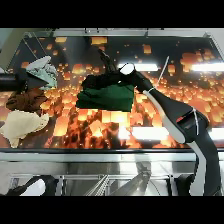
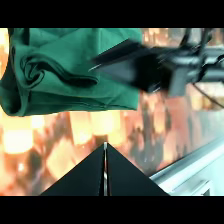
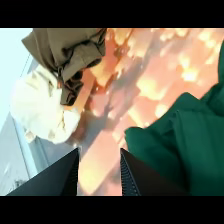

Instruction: Fold the shirts.

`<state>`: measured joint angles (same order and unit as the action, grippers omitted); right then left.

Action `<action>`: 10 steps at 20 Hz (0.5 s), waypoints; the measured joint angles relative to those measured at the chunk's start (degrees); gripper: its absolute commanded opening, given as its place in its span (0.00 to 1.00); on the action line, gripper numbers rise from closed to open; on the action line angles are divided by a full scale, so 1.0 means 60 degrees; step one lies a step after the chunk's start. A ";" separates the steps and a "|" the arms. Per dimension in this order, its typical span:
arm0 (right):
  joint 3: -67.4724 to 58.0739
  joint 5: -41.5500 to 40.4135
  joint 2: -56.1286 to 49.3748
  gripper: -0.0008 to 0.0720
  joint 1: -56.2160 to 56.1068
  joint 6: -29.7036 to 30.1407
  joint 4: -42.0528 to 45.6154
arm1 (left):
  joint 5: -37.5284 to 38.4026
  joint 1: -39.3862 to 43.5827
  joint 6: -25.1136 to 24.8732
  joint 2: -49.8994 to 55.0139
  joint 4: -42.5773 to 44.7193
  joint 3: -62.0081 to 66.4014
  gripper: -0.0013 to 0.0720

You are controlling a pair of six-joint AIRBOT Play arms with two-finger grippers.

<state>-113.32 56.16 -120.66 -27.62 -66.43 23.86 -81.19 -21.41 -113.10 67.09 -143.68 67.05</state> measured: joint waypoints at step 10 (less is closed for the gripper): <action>0.2331 0.3406 0.1880 0.92 0.3814 -0.3031 0.4943 | -0.0182 -0.0674 -0.0568 -0.1053 -0.0987 -0.2208 0.06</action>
<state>-99.33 76.60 -109.38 -4.73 -84.62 53.52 -82.28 -25.45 -116.51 60.77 -149.60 53.80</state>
